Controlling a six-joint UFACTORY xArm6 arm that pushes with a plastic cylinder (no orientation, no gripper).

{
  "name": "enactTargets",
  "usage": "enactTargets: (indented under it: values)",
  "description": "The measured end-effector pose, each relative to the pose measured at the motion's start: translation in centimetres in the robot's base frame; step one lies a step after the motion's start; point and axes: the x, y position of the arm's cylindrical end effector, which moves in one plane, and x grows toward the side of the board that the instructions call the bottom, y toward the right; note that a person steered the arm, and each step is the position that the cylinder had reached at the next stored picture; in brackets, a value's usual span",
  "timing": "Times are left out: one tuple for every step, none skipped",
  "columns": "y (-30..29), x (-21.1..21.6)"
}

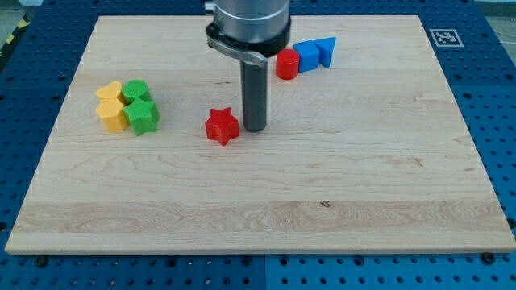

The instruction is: Push red star into green star

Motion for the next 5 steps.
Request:
enactTargets:
  values:
    - [-0.8, 2.1]
    - [-3.5, 2.2]
    - [-3.5, 2.2]
    - [-5.1, 2.2]
    - [-8.2, 2.0]
